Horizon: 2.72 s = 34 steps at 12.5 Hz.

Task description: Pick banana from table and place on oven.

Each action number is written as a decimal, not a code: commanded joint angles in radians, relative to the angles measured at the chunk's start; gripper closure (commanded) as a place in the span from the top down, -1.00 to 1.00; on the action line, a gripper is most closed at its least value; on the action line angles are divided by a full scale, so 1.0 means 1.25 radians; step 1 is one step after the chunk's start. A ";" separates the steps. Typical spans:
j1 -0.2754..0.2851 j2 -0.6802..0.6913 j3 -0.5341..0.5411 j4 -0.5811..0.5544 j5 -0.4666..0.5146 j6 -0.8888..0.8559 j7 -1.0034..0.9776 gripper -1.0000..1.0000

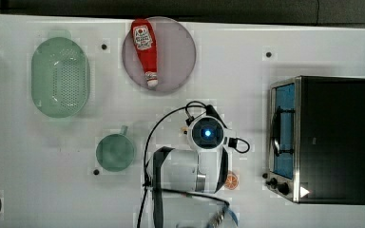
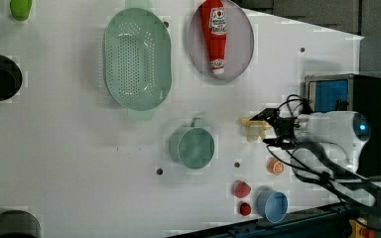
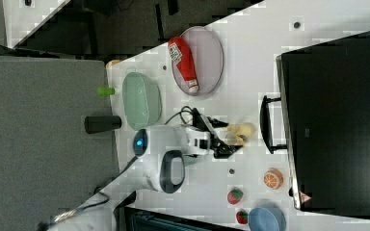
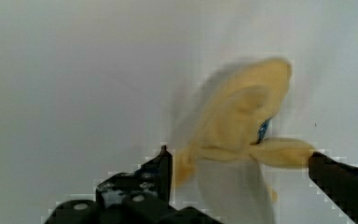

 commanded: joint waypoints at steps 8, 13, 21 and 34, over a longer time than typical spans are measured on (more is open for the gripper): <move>-0.004 -0.036 0.010 -0.015 0.004 0.112 0.021 -0.48; 0.002 -0.297 0.025 0.038 0.004 -0.202 0.021 -0.48; -0.009 -0.457 0.001 0.339 0.003 -0.727 0.019 -0.48; -0.046 -0.187 -0.395 0.515 -0.026 -0.577 -0.571 -0.48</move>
